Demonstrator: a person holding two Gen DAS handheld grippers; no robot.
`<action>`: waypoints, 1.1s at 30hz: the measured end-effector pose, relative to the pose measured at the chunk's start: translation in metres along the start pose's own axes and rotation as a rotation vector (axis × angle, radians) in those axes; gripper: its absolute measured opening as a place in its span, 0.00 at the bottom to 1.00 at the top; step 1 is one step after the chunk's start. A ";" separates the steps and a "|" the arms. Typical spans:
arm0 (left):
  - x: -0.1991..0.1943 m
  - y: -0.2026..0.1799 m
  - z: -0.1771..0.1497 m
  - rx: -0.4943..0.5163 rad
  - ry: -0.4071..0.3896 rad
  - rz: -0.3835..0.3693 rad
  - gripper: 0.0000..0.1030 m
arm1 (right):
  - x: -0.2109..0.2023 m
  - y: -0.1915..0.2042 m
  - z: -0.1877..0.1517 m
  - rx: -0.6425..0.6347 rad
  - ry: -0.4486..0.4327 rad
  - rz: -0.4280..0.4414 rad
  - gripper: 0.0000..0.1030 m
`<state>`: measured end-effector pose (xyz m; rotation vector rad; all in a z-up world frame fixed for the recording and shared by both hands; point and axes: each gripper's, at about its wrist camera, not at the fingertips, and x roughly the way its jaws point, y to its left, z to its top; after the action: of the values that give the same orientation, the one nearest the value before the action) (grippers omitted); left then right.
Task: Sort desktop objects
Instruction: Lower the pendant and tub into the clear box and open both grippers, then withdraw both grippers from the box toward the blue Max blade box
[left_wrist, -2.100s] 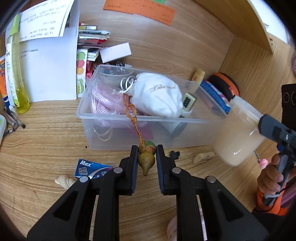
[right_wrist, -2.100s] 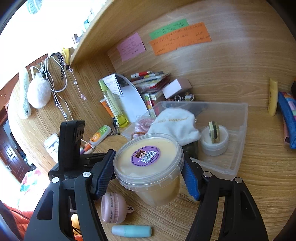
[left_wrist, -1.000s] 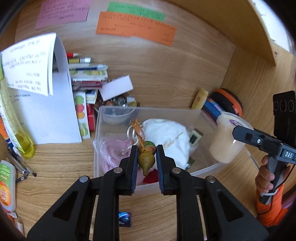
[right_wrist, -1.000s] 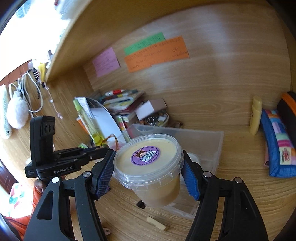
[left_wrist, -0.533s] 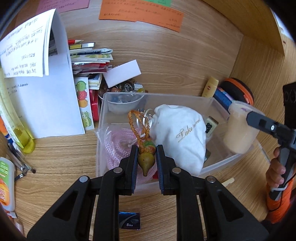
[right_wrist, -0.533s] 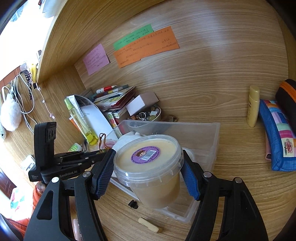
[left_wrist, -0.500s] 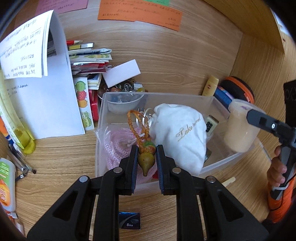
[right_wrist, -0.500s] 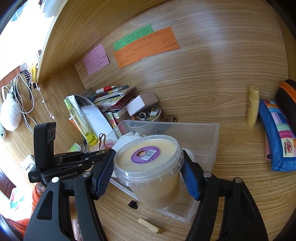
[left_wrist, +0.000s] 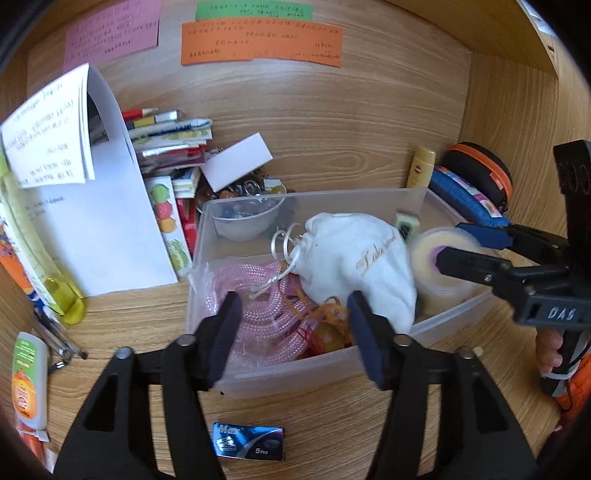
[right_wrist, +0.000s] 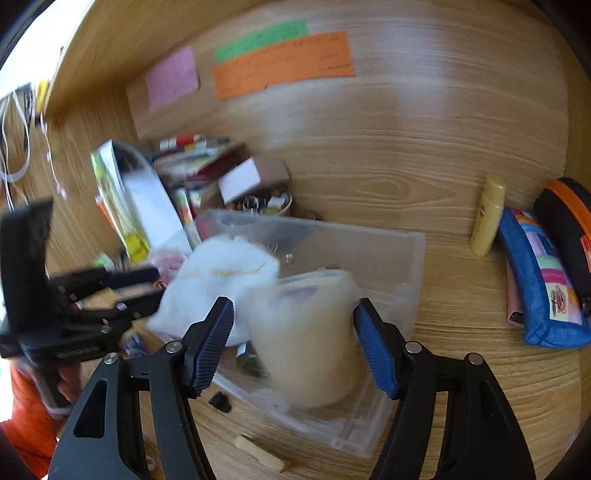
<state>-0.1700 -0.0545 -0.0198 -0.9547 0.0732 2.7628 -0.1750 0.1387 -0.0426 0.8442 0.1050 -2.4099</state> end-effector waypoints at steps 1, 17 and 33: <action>-0.001 -0.001 0.000 0.004 -0.008 0.026 0.77 | 0.000 0.003 -0.001 -0.023 -0.010 -0.014 0.61; -0.005 -0.003 0.000 0.009 -0.022 0.036 0.79 | -0.019 0.011 -0.002 -0.080 -0.108 -0.016 0.69; -0.029 0.025 -0.001 -0.120 -0.104 0.065 0.94 | -0.026 -0.007 0.003 0.001 -0.141 -0.079 0.84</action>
<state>-0.1533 -0.0841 -0.0033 -0.8483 -0.0799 2.8996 -0.1635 0.1566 -0.0258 0.6797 0.0838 -2.5353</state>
